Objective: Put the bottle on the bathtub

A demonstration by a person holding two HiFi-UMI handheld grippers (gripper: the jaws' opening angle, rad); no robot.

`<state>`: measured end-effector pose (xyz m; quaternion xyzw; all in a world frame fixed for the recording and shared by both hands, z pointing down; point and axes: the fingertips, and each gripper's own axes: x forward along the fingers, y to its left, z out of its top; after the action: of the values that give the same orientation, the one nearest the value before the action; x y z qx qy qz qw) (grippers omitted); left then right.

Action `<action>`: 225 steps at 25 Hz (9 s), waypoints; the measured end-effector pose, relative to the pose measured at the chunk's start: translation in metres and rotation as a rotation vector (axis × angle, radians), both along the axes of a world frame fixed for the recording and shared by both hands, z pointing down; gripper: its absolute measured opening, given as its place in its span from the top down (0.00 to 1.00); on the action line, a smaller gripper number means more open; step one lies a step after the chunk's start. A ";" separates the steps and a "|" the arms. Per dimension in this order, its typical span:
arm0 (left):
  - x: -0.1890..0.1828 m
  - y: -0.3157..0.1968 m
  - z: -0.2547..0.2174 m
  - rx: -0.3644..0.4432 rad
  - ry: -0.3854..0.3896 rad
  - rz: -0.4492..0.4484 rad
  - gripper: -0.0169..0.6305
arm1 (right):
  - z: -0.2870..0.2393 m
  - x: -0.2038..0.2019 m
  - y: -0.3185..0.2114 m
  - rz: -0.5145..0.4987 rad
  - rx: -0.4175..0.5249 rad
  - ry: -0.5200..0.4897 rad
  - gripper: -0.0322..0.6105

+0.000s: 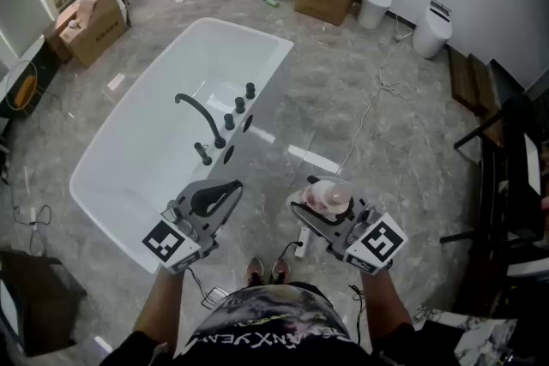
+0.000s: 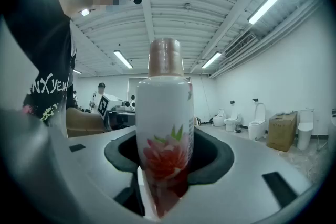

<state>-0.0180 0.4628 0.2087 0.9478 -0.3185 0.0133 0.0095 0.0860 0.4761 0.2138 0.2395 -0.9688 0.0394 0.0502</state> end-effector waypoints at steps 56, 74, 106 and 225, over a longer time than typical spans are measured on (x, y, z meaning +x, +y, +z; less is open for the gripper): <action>0.063 -0.131 0.047 0.042 -0.024 0.000 0.94 | 0.050 0.056 -0.138 0.013 0.042 -0.018 0.60; 0.007 -0.364 0.048 0.000 -0.008 0.008 0.94 | 0.051 -0.013 -0.365 0.011 -0.012 0.002 0.61; -0.073 -0.599 0.070 -0.078 0.057 0.035 0.94 | 0.071 -0.107 -0.600 0.050 -0.061 0.068 0.61; -0.087 -0.752 0.426 -0.112 0.043 -0.362 0.94 | 0.495 -0.160 -0.800 0.028 -0.023 0.118 0.59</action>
<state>-0.1045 -0.2888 0.6349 0.8732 -0.4821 0.0088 0.0712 -0.0738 -0.3238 0.7087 0.2546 -0.9601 0.0373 0.1093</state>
